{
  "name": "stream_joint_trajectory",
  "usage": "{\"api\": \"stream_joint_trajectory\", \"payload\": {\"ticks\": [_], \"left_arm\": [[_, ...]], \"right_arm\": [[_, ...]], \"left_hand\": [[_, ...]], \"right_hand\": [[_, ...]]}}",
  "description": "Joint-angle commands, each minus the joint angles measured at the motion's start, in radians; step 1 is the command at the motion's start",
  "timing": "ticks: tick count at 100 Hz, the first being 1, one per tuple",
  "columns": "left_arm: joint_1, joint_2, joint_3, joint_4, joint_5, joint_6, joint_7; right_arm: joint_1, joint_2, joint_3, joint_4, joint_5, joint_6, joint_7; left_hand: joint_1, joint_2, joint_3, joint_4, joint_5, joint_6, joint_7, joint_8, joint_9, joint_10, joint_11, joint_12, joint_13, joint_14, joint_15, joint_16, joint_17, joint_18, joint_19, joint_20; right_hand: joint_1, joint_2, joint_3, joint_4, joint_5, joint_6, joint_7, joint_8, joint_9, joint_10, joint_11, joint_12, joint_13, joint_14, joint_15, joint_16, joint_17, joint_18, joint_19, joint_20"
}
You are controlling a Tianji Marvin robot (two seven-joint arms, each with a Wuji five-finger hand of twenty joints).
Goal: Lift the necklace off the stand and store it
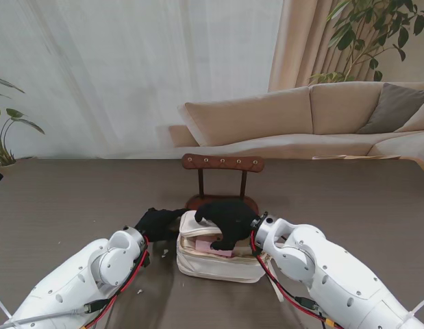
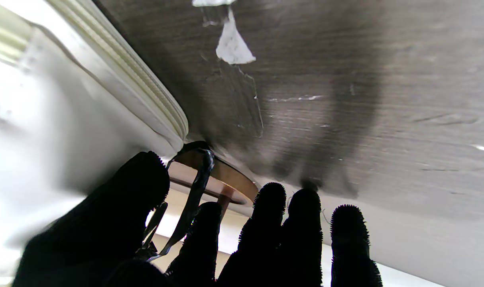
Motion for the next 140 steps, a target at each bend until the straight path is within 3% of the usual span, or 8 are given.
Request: {"api": "stream_joint_trajectory", "payload": {"ticks": [1,53,74,86,98,117,121,140], "left_arm": [[0.004,-0.010,0.003,0.001,-0.010,0.000,-0.015],[-0.009,-0.028,0.020,0.035,-0.046,-0.022,0.033],[-0.015,-0.045,0.026,0.063,-0.078,-0.043,0.080],[-0.006,-0.056,0.014,0.070,-0.107,-0.058,0.108],[0.007,-0.069,-0.006,0.074,-0.147,-0.070,0.135],[0.031,-0.073,-0.041,0.055,-0.164,-0.071,0.150],[0.036,-0.072,-0.047,0.049,-0.161,-0.069,0.150],[0.060,-0.061,-0.075,0.016,-0.131,-0.056,0.141]], "right_arm": [[-0.011,0.001,-0.014,0.023,-0.020,0.002,0.017],[-0.019,0.007,-0.010,0.019,-0.080,0.003,-0.034],[-0.029,0.009,0.007,0.006,-0.075,-0.008,-0.015],[-0.029,0.009,0.009,0.007,-0.070,-0.016,-0.010],[-0.031,0.010,0.014,0.004,-0.068,-0.022,-0.002],[-0.034,0.011,0.018,0.000,-0.063,-0.029,0.010],[-0.035,0.012,0.019,-0.001,-0.063,-0.030,0.012],[-0.037,0.012,0.021,-0.004,-0.062,-0.034,0.017]], "left_hand": [[0.024,0.043,-0.024,0.019,0.003,-0.039,0.005,-0.003,-0.005,0.021,-0.004,0.009,-0.007,0.010,-0.014,-0.013,-0.030,-0.013,-0.020,0.014],[0.056,0.045,-0.023,0.019,0.078,-0.069,0.047,0.017,0.046,0.015,0.016,0.027,0.034,0.012,-0.004,-0.009,-0.015,-0.007,0.003,0.040],[0.145,0.056,-0.004,-0.004,0.223,-0.126,0.136,0.061,0.105,-0.003,0.055,0.071,0.093,0.010,0.008,-0.003,-0.003,0.000,0.073,0.067],[0.301,0.076,-0.164,-0.051,0.339,-0.132,0.223,0.136,0.146,-0.008,0.103,0.150,0.140,0.012,0.017,0.003,-0.001,0.004,0.129,0.070],[0.488,0.130,-0.428,-0.017,0.416,-0.112,0.355,0.224,0.180,-0.007,0.165,0.255,0.189,0.021,0.028,0.009,-0.001,0.009,0.171,0.084],[0.537,0.166,-0.486,-0.013,0.447,-0.051,0.485,0.362,0.203,0.005,0.244,0.343,0.238,0.037,0.041,0.014,-0.001,0.017,0.201,0.098],[0.600,0.197,-0.592,0.011,0.445,-0.041,0.490,0.400,0.206,0.007,0.241,0.379,0.244,0.039,0.042,0.015,-0.001,0.017,0.204,0.099],[0.625,0.213,-0.612,0.014,0.426,-0.020,0.521,0.435,0.194,0.016,0.258,0.385,0.245,0.044,0.041,0.015,-0.004,0.022,0.206,0.101]], "right_hand": [[0.018,-0.058,0.057,-0.007,-0.014,-0.005,0.007,-0.016,0.004,-0.024,0.000,-0.012,0.038,0.012,-0.096,-0.083,-0.213,-0.021,0.025,0.018],[0.151,-0.090,0.157,-0.002,0.049,-0.025,0.034,-0.015,0.087,-0.045,0.001,-0.016,0.123,-0.029,-0.101,-0.083,-0.145,-0.042,0.049,-0.006],[0.150,-0.083,0.159,-0.003,0.055,-0.026,0.034,-0.016,0.095,-0.047,-0.001,-0.016,0.133,-0.033,-0.104,-0.080,-0.137,-0.047,0.055,-0.014],[0.153,-0.085,0.160,-0.003,0.058,-0.030,0.036,-0.016,0.100,-0.049,-0.001,-0.015,0.137,-0.038,-0.105,-0.079,-0.134,-0.052,0.057,-0.017],[0.154,-0.083,0.162,-0.003,0.058,-0.033,0.035,-0.016,0.104,-0.049,-0.002,-0.015,0.140,-0.041,-0.107,-0.078,-0.133,-0.054,0.059,-0.020],[0.156,-0.084,0.163,-0.004,0.059,-0.036,0.036,-0.015,0.106,-0.051,-0.003,-0.015,0.143,-0.046,-0.108,-0.077,-0.130,-0.058,0.061,-0.024],[0.157,-0.082,0.163,-0.004,0.060,-0.036,0.036,-0.015,0.108,-0.052,-0.003,-0.015,0.144,-0.047,-0.109,-0.077,-0.129,-0.058,0.061,-0.025],[0.158,-0.077,0.163,-0.003,0.062,-0.037,0.036,-0.015,0.110,-0.052,-0.004,-0.015,0.149,-0.050,-0.109,-0.076,-0.126,-0.062,0.062,-0.029]]}}
